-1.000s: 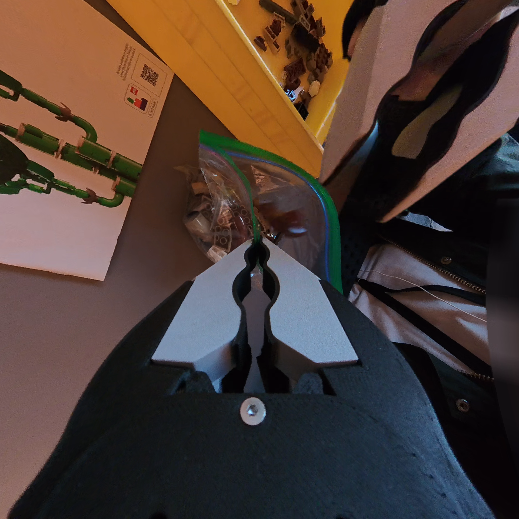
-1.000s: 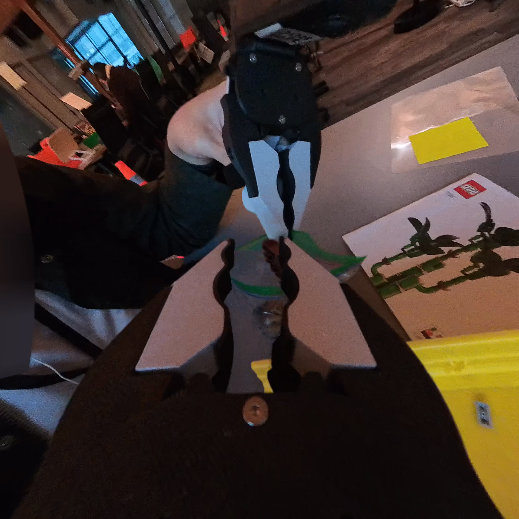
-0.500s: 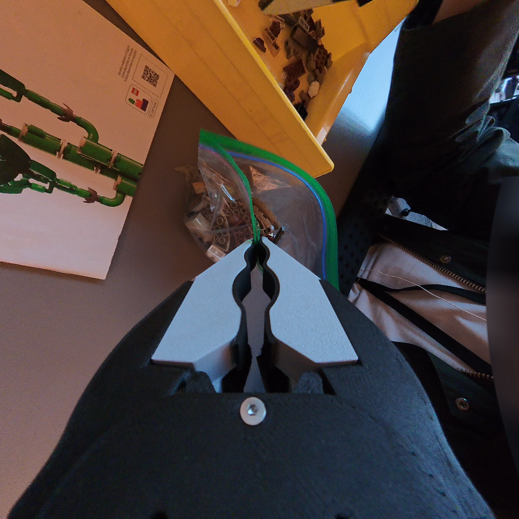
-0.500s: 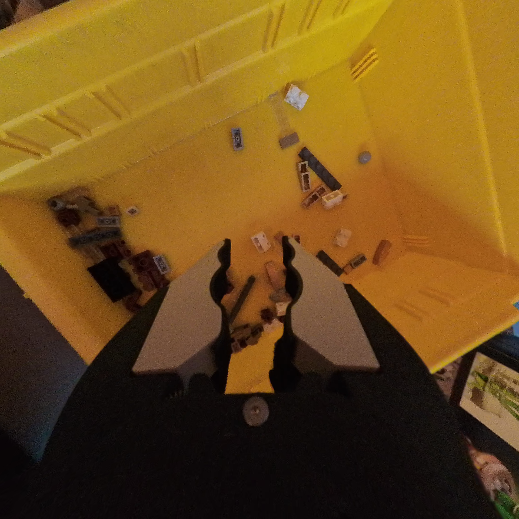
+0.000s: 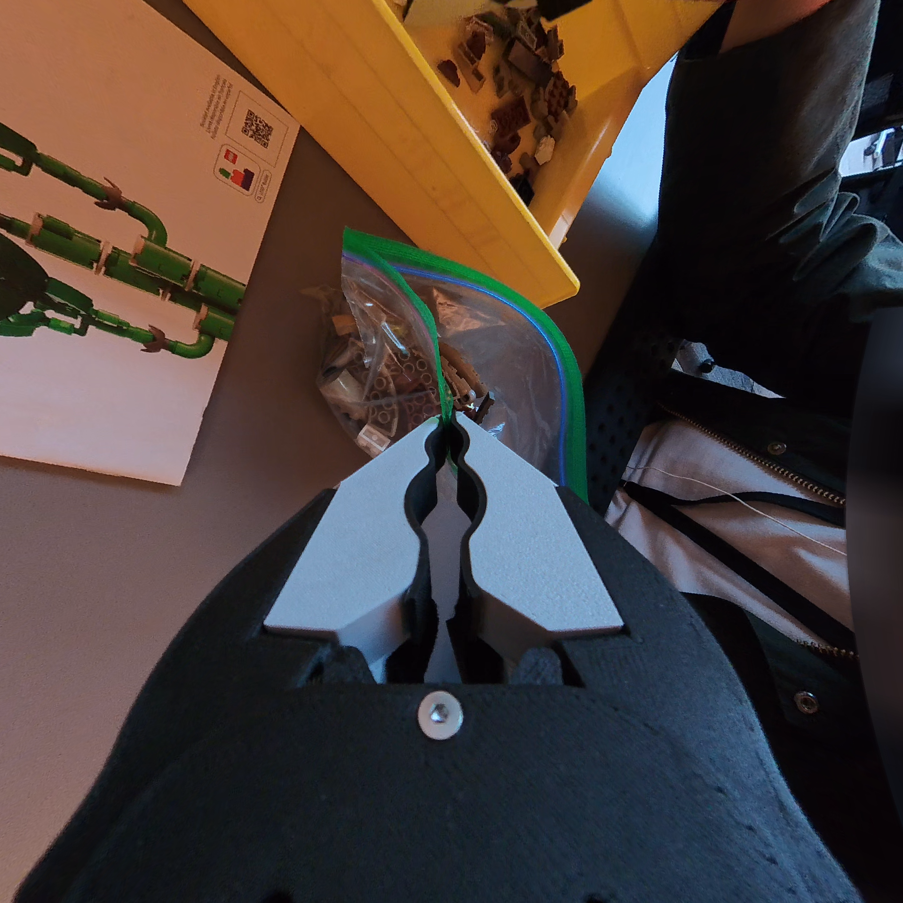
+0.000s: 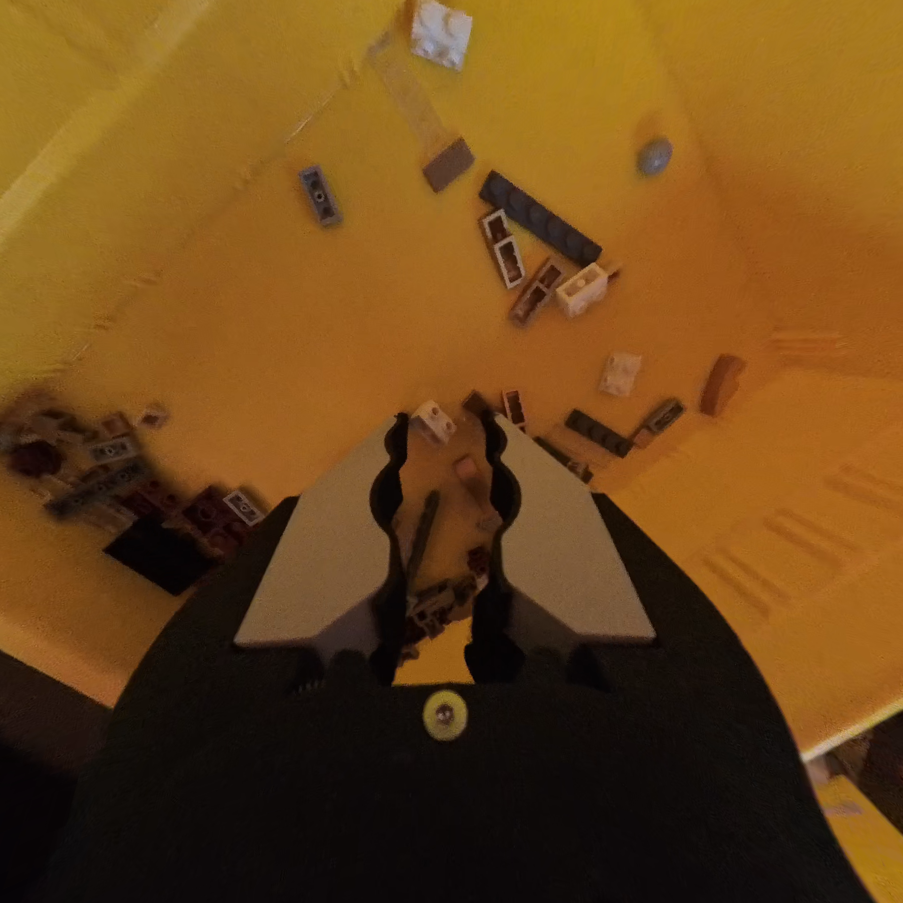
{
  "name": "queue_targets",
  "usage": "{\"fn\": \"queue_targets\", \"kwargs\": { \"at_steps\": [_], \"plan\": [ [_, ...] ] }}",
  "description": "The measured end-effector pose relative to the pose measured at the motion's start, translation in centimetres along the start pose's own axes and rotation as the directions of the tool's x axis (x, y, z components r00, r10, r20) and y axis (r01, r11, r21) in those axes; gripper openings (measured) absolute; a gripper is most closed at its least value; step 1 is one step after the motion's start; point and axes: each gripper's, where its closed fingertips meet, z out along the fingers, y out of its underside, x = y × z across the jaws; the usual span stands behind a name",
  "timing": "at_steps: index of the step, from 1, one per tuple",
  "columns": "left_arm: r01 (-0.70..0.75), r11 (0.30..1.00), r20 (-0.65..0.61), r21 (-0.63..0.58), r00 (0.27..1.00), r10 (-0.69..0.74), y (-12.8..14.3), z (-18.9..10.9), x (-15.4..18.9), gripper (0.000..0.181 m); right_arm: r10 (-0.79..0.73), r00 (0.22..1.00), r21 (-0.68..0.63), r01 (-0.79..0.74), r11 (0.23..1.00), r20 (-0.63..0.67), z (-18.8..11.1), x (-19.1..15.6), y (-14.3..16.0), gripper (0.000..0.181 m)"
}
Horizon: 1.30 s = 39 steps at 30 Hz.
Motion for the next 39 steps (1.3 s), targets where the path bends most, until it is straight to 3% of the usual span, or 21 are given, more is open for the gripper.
{"fn": "queue_targets", "kwargs": {
  "at_steps": [4, 15, 19, 24, 27, 30, 33, 39],
  "plan": [
    [0.003, 1.000, -0.002, -0.001, 1.000, -0.003, 0.0, 0.0, -0.1, 0.000, 0.004, 1.000, -0.006, -0.004, 1.000, -0.006, 0.1, 0.1, 0.1, 0.034],
    [0.004, 1.000, -0.003, -0.001, 1.000, -0.004, 0.1, -0.1, -0.1, 0.000, -0.094, 0.995, -0.032, 0.093, 0.995, -0.036, -0.2, -0.4, 0.4, 0.015],
    [0.003, 1.000, -0.003, -0.002, 1.000, -0.003, 0.1, -0.1, -0.1, 0.000, -0.132, 0.991, 0.080, 0.132, 0.988, 0.006, -2.6, -1.4, -0.8, 0.011],
    [0.005, 1.000, -0.005, -0.007, 1.000, -0.005, 0.2, 0.0, -0.1, 0.000, -0.200, 0.948, 0.433, 0.075, 0.898, 0.249, -9.0, -6.2, -4.9, 0.011],
    [0.004, 1.000, -0.004, -0.007, 1.000, -0.004, 0.1, 0.1, -0.1, 0.000, -0.297, 0.856, 0.612, -0.029, 0.790, 0.424, -13.9, -10.1, -7.4, 0.011],
    [0.001, 1.000, -0.005, -0.006, 1.000, -0.001, 0.0, 0.2, 0.0, 0.000, -0.386, 0.742, 0.683, -0.130, 0.719, 0.548, -16.7, -13.6, -9.2, 0.011],
    [-0.001, 1.000, -0.005, -0.010, 1.000, 0.001, 0.1, 0.3, 0.0, 0.000, -0.422, 0.648, 0.667, -0.182, 0.723, 0.634, -16.8, -16.8, -10.4, 0.011],
    [0.001, 1.000, -0.004, -0.002, 1.000, -0.001, 0.0, 0.0, 0.0, 0.000, -0.411, 0.649, 0.651, -0.174, 0.739, 0.640, -15.0, -19.0, -11.7, 0.020]
  ]
}}
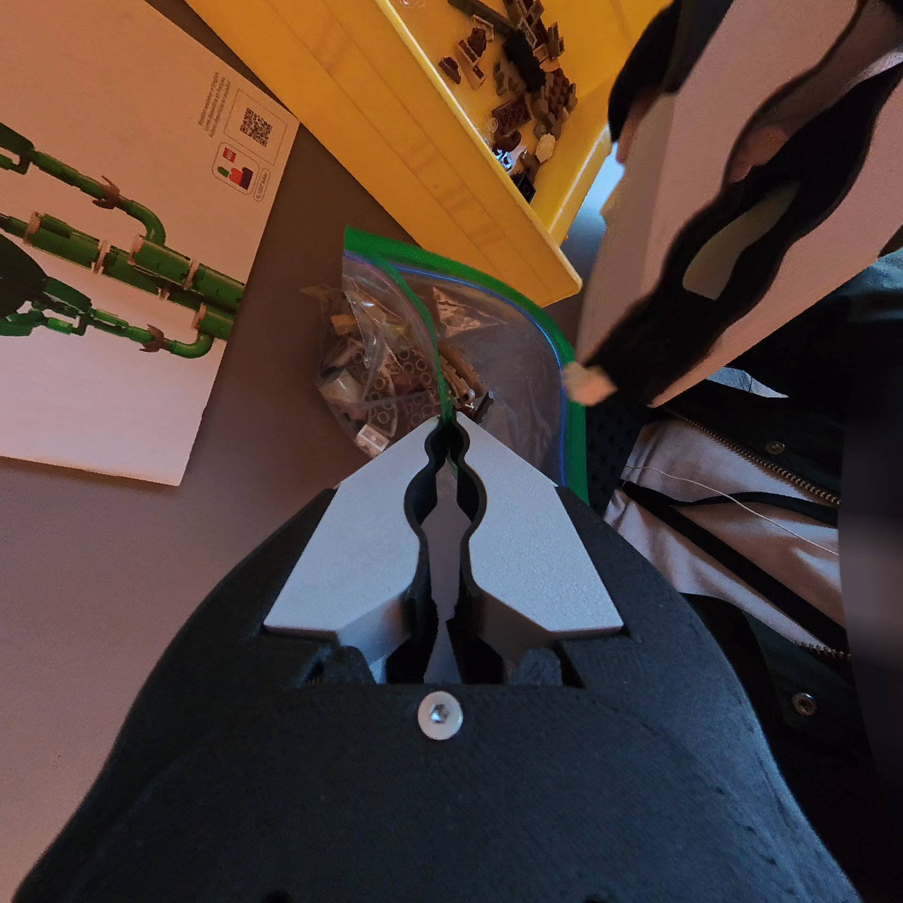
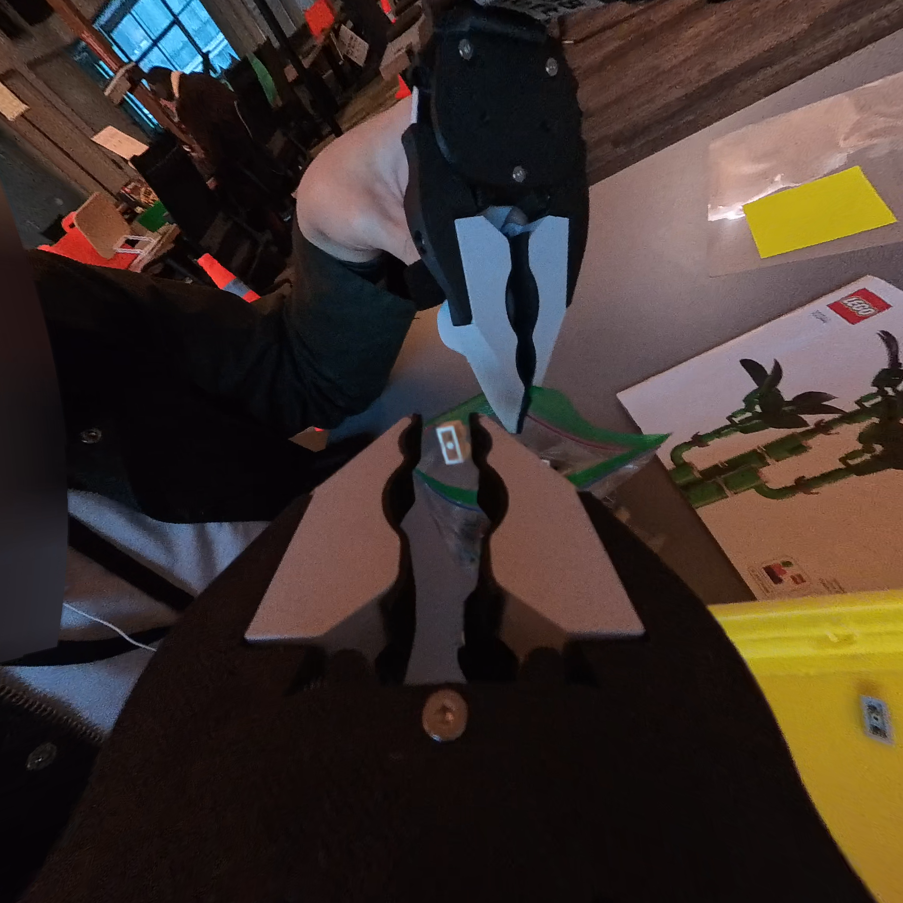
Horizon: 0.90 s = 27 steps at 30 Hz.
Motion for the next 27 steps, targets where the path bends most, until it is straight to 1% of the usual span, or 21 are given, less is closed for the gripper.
{"fn": "queue_targets", "kwargs": {
  "at_steps": [1, 3, 4, 6, 7, 9, 10, 12, 13, 15, 17, 19, 20, 22, 23, 24, 25, 27],
  "plan": [
    [0.000, 1.000, 0.000, 0.000, 1.000, 0.000, 0.0, 0.0, 0.0, 0.000, -0.009, 1.000, -0.009, 0.008, 1.000, -0.028, -0.3, 0.3, 0.0, 0.027],
    [-0.001, 1.000, 0.000, 0.001, 1.000, 0.001, 0.0, 0.0, 0.0, 0.000, -0.049, 0.994, -0.005, 0.049, 0.999, -0.096, -1.8, 0.9, -0.5, 0.028],
    [-0.002, 1.000, 0.000, 0.001, 1.000, 0.002, 0.0, -0.1, 0.0, 0.000, -0.070, 0.986, 0.005, 0.072, 0.997, -0.148, -3.0, 1.4, -0.9, 0.027],
    [-0.003, 1.000, 0.001, 0.001, 1.000, 0.003, 0.0, -0.1, 0.1, 0.000, -0.117, 0.953, -0.025, 0.115, 0.993, -0.280, -5.7, 2.9, -0.9, 0.027],
    [-0.003, 1.000, 0.000, 0.001, 1.000, 0.003, 0.0, -0.1, 0.1, 0.000, -0.142, 0.920, -0.060, 0.128, 0.990, -0.365, -7.3, 4.2, -0.5, 0.026],
    [-0.003, 1.000, 0.001, 0.002, 1.000, 0.003, 0.0, 0.0, 0.1, 0.000, -0.172, 0.800, -0.173, 0.086, 0.981, -0.575, -11.2, 8.3, 1.6, 0.027],
    [-0.003, 1.000, 0.001, 0.002, 1.000, 0.003, 0.0, 0.0, 0.1, 0.000, -0.172, 0.739, -0.241, 0.014, 0.970, -0.651, -12.9, 10.2, 3.3, 0.027],
    [-0.003, 1.000, 0.000, -0.001, 1.000, 0.003, 0.0, 0.1, 0.1, 0.000, -0.174, 0.660, -0.348, -0.141, 0.927, -0.731, -14.8, 13.0, 6.9, 0.028],
    [-0.003, 1.000, -0.001, -0.003, 1.000, 0.003, 0.0, 0.2, 0.1, 0.000, -0.181, 0.645, -0.381, -0.184, 0.906, -0.742, -14.8, 14.0, 8.1, 0.028],
    [-0.002, 1.000, -0.001, -0.009, 1.000, 0.002, 0.0, 0.3, 0.1, 0.000, -0.212, 0.643, -0.458, -0.243, 0.855, -0.736, -13.9, 15.3, 10.3, 0.028],
    [-0.004, 1.000, -0.001, -0.011, 1.000, 0.004, 0.1, 0.3, 0.1, 0.000, -0.310, 0.595, -0.556, -0.287, 0.780, -0.742, -14.4, 16.8, 12.1, 0.027],
    [-0.004, 1.000, -0.001, -0.009, 1.000, 0.004, 0.0, 0.2, 0.1, 0.000, -0.326, 0.587, -0.590, -0.338, 0.733, -0.742, -14.6, 17.5, 13.7, 0.027],
    [-0.003, 1.000, -0.001, -0.008, 1.000, 0.003, 0.1, 0.2, 0.1, 0.000, -0.311, 0.577, -0.578, -0.363, 0.731, -0.756, -14.7, 17.9, 14.1, 0.027],
    [-0.003, 1.000, -0.001, -0.009, 1.000, 0.003, 0.1, 0.2, 0.1, 0.000, -0.309, 0.521, -0.551, -0.409, 0.728, -0.796, -15.7, 18.8, 14.4, 0.027],
    [-0.004, 1.000, 0.000, -0.009, 1.000, 0.004, 0.1, 0.2, 0.1, 0.000, -0.313, 0.516, -0.550, -0.408, 0.729, -0.797, -16.0, 19.0, 14.5, 0.027],
    [-0.006, 1.000, 0.001, -0.009, 1.000, 0.006, 0.1, 0.2, 0.1, 0.000, -0.302, 0.527, -0.547, -0.405, 0.732, -0.794, -15.8, 19.0, 14.6, 0.025],
    [-0.006, 1.000, 0.001, -0.009, 1.000, 0.006, 0.1, 0.2, 0.1, 0.000, -0.284, 0.536, -0.535, -0.400, 0.744, -0.795, -15.7, 18.9, 14.5, 0.028],
    [-0.005, 1.000, 0.001, -0.010, 1.000, 0.005, 0.1, 0.2, 0.1, 0.000, -0.244, 0.567, -0.528, -0.414, 0.741, -0.787, -15.1, 18.6, 14.8, 0.027]
  ]
}}
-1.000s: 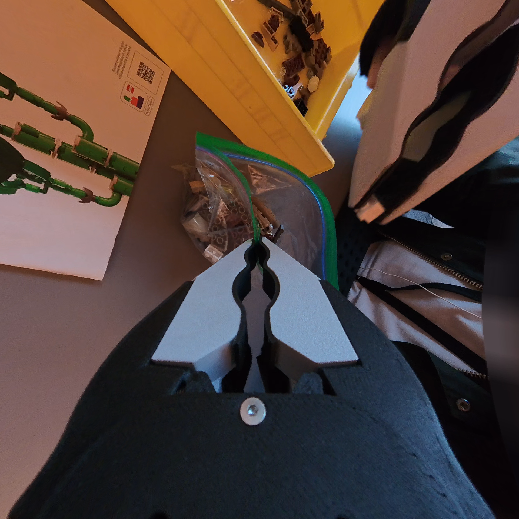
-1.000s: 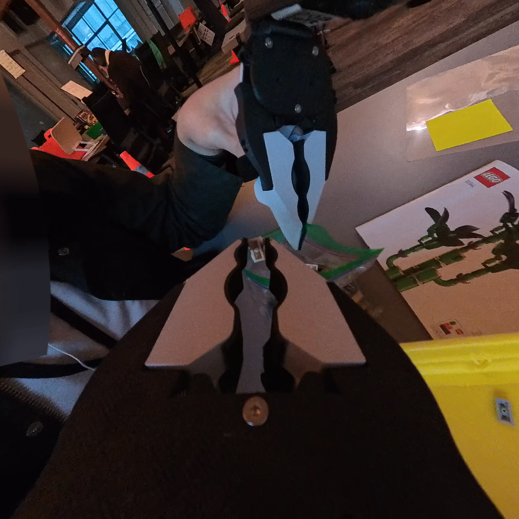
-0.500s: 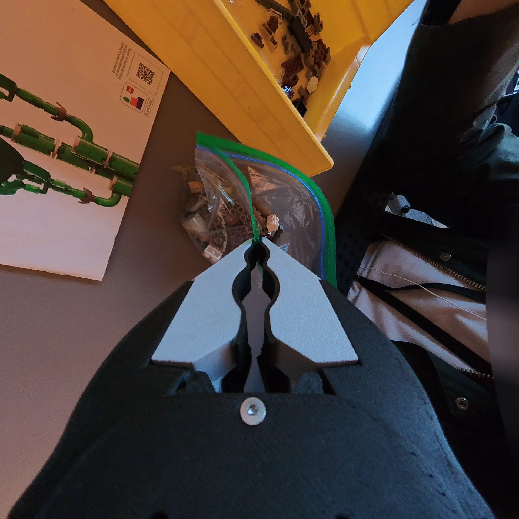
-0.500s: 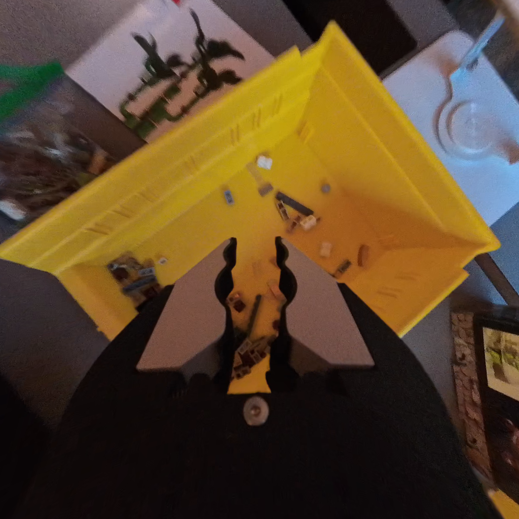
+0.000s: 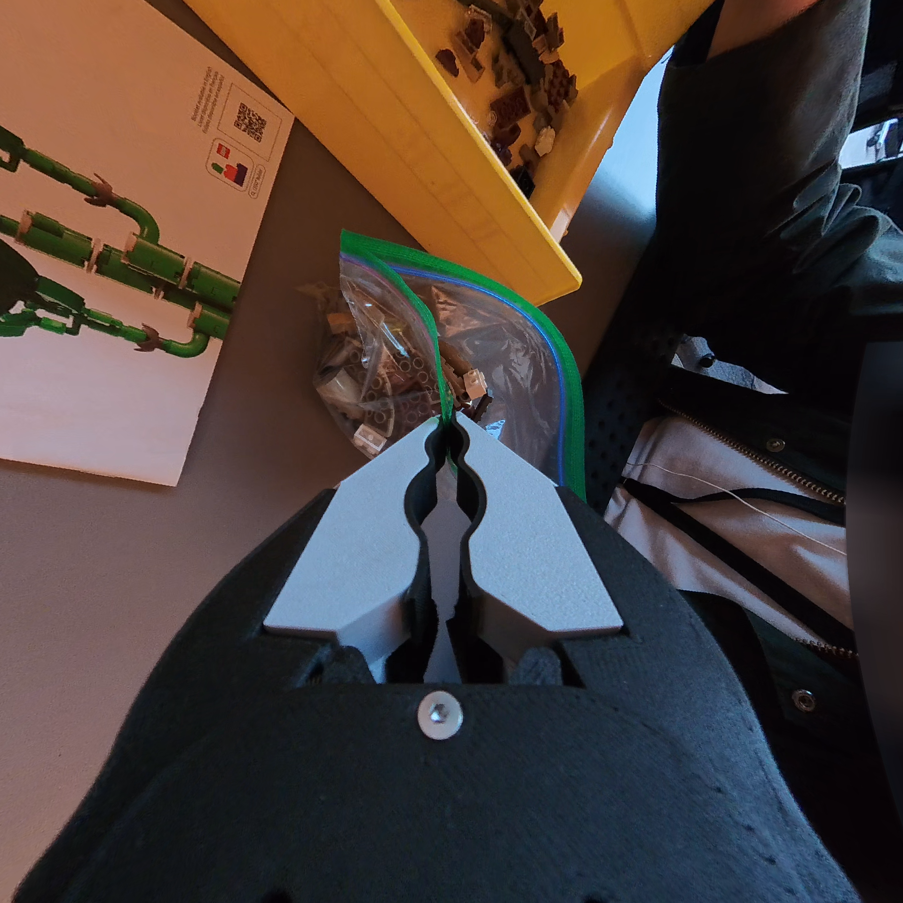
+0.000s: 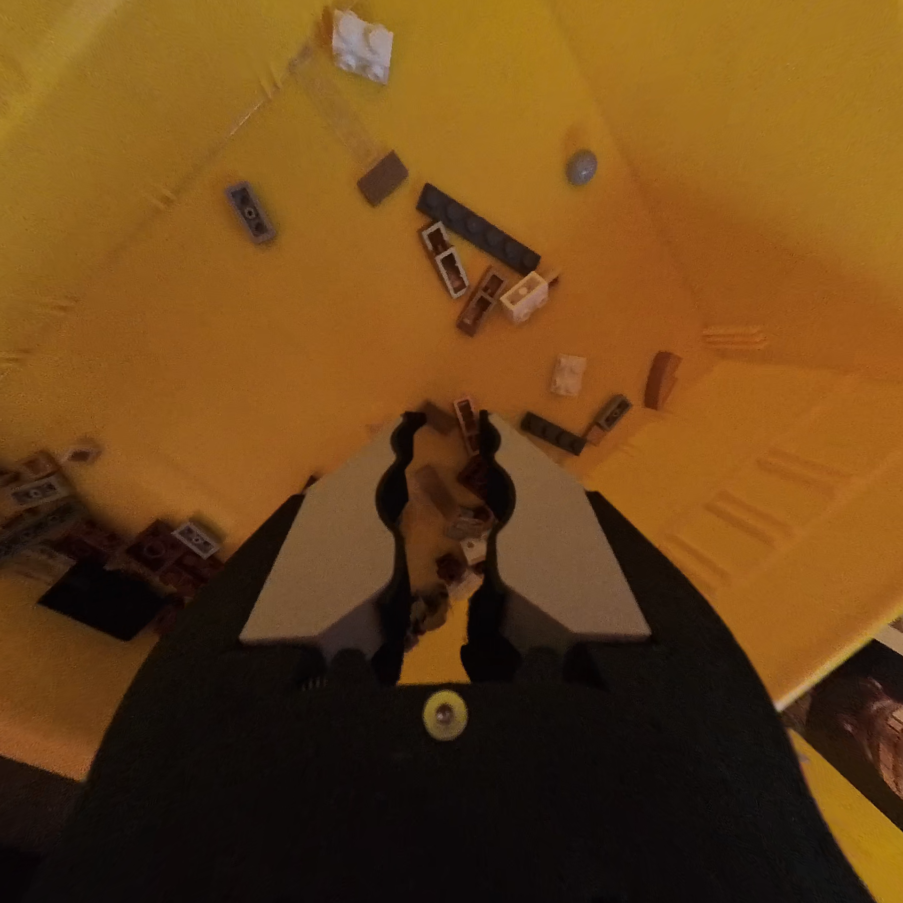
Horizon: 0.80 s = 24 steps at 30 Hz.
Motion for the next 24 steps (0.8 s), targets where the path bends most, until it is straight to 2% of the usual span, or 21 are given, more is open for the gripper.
{"fn": "queue_targets", "kwargs": {
  "at_steps": [9, 10, 13, 19, 20, 22, 24],
  "plan": [
    [0.002, 1.000, 0.000, -0.007, 1.000, -0.002, 0.1, 0.2, 0.0, 0.000, -0.055, 0.998, 0.013, 0.055, 0.998, -0.003, -0.1, -0.3, -0.1, 0.013],
    [0.002, 1.000, 0.000, -0.006, 1.000, -0.002, 0.1, 0.2, 0.0, 0.000, -0.057, 0.998, 0.028, 0.057, 0.998, -0.013, -0.4, -0.1, -0.3, 0.000],
    [0.004, 1.000, -0.001, -0.005, 1.000, -0.004, 0.1, 0.1, -0.1, 0.000, -0.052, 0.997, 0.096, 0.047, 0.994, 0.052, -2.0, -0.9, -1.1, 0.000],
    [0.004, 1.000, -0.001, -0.009, 1.000, -0.004, 0.1, 0.1, -0.1, 0.000, -0.024, 1.000, 0.131, 0.025, 0.991, -0.004, -3.3, 0.8, -0.9, 0.000],
    [0.003, 1.000, -0.001, -0.009, 1.000, -0.003, 0.1, 0.1, -0.1, 0.000, -0.057, 0.998, 0.110, 0.057, 0.992, 0.001, -3.0, 0.5, -0.6, 0.000],
    [0.004, 1.000, -0.001, -0.010, 1.000, -0.004, 0.2, 0.1, -0.1, 0.000, -0.152, 0.987, 0.024, 0.154, 0.988, -0.060, -2.2, 0.6, 0.3, 0.012],
    [0.003, 1.000, -0.003, -0.011, 1.000, -0.003, 0.2, 0.1, -0.1, 0.000, -0.243, 0.961, -0.069, 0.236, 0.969, -0.128, -1.6, 1.1, 1.1, 0.014]
  ]
}}
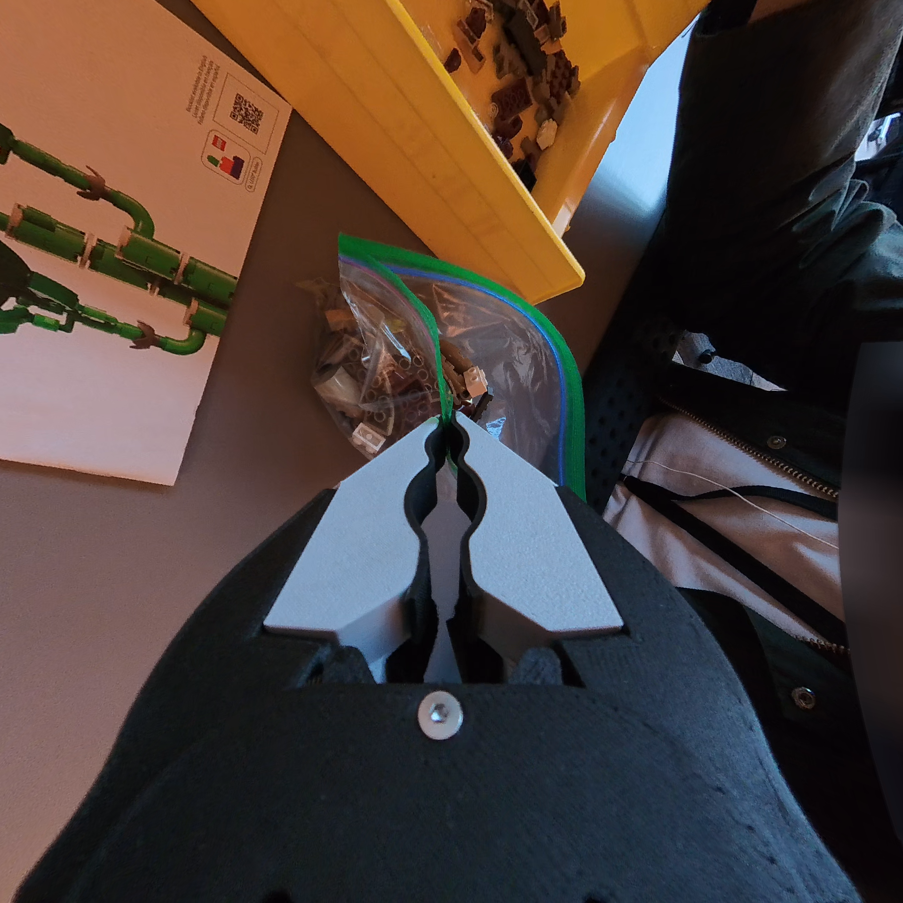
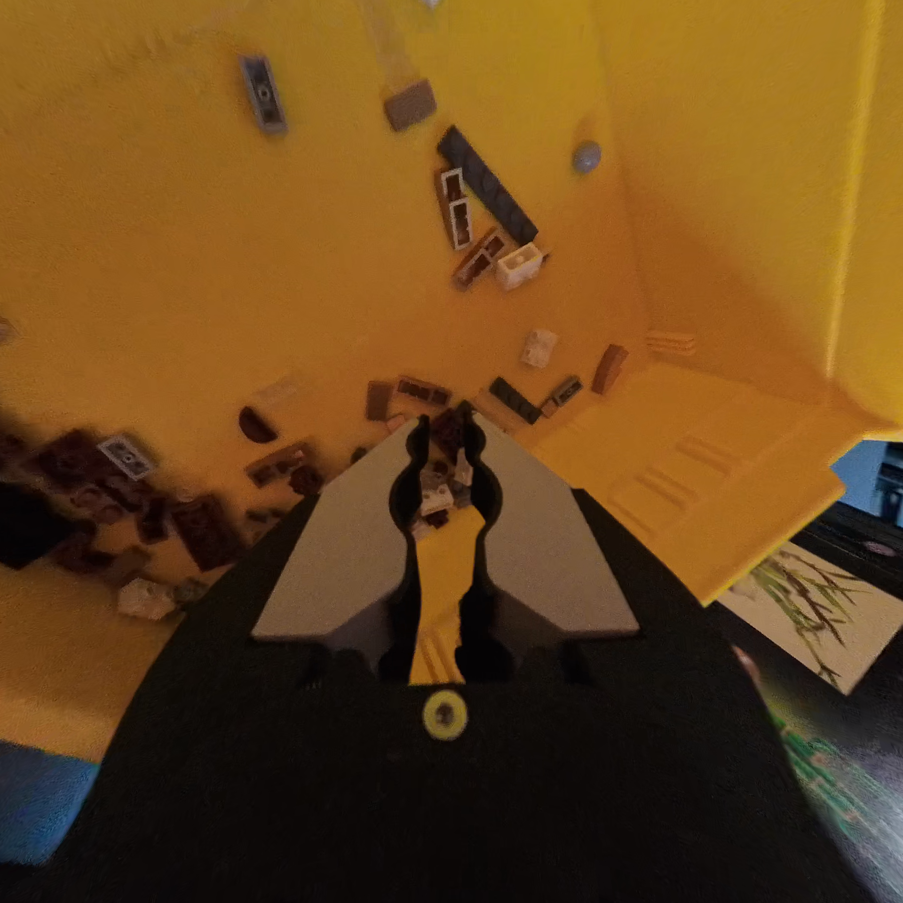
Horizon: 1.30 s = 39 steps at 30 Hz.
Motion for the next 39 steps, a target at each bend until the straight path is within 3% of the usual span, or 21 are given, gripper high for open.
{"fn": "queue_targets", "kwargs": {
  "at_steps": [3, 7, 14, 16, 18, 21, 23, 25, 27, 31, 33, 36, 39],
  "plan": [
    [-0.002, 1.000, 0.000, -0.003, 1.000, 0.002, 0.0, 0.0, 0.0, 0.000, -0.074, 0.996, -0.046, 0.071, 0.996, -0.046, 0.9, 0.0, -0.2, 0.023],
    [-0.003, 1.000, -0.001, -0.004, 1.000, 0.003, 0.1, 0.1, 0.1, 0.000, -0.126, 0.991, 0.006, 0.126, 0.992, -0.050, 1.2, -0.5, -1.6, 0.012],
    [0.000, 1.000, 0.000, -0.005, 1.000, 0.000, 0.1, 0.1, 0.0, 0.000, -0.035, 0.999, 0.024, 0.035, 0.999, 0.025, 1.2, -0.8, -1.7, 0.009],
    [0.000, 1.000, 0.001, -0.007, 1.000, 0.000, 0.1, 0.1, 0.0, 0.000, 0.003, 0.998, 0.096, -0.008, 0.995, 0.055, 0.1, -0.8, -2.5, 0.008],
    [0.002, 1.000, 0.000, -0.005, 1.000, -0.002, 0.1, 0.1, -0.1, 0.000, 0.066, 0.984, 0.235, -0.104, 0.966, 0.164, -2.6, -1.3, -4.4, 0.008],
    [0.004, 1.000, -0.001, -0.004, 1.000, -0.004, 0.1, 0.1, -0.1, 0.000, 0.080, 0.906, 0.475, -0.292, 0.830, 0.417, -9.0, -2.8, -8.0, 0.009],
    [0.004, 1.000, -0.001, -0.005, 1.000, -0.004, 0.0, 0.1, -0.1, 0.000, -0.025, 0.839, 0.599, -0.367, 0.711, 0.544, -14.4, -4.6, -10.3, 0.008],
    [0.004, 1.000, -0.001, -0.006, 1.000, -0.004, 0.0, 0.2, -0.1, 0.000, -0.179, 0.787, 0.690, -0.378, 0.617, 0.591, -18.8, -7.3, -12.1, 0.008],
    [0.006, 1.000, 0.000, -0.006, 1.000, -0.006, 0.0, 0.2, -0.1, 0.000, -0.294, 0.768, 0.744, -0.329, 0.582, 0.569, -20.6, -10.4, -13.3, 0.008],
    [0.007, 1.000, 0.001, -0.002, 1.000, -0.007, 0.0, 0.1, -0.1, 0.000, -0.326, 0.795, 0.733, -0.206, 0.649, 0.512, -18.5, -14.2, -15.2, 0.019],
    [0.006, 1.000, 0.001, 0.000, 1.000, -0.006, 0.0, 0.0, -0.1, 0.000, -0.298, 0.817, 0.722, -0.194, 0.664, 0.494, -17.7, -13.9, -15.4, 0.024],
    [0.004, 1.000, 0.002, 0.003, 1.000, -0.004, 0.0, -0.1, -0.1, 0.000, -0.218, 0.880, 0.705, -0.167, 0.689, 0.421, -17.6, -10.2, -13.3, 0.026],
    [0.004, 1.000, 0.003, 0.007, 1.000, -0.004, 0.0, -0.2, -0.1, 0.000, 0.001, 0.971, 0.543, -0.135, 0.829, 0.240, -13.8, -3.7, -7.9, 0.025]
  ]
}}
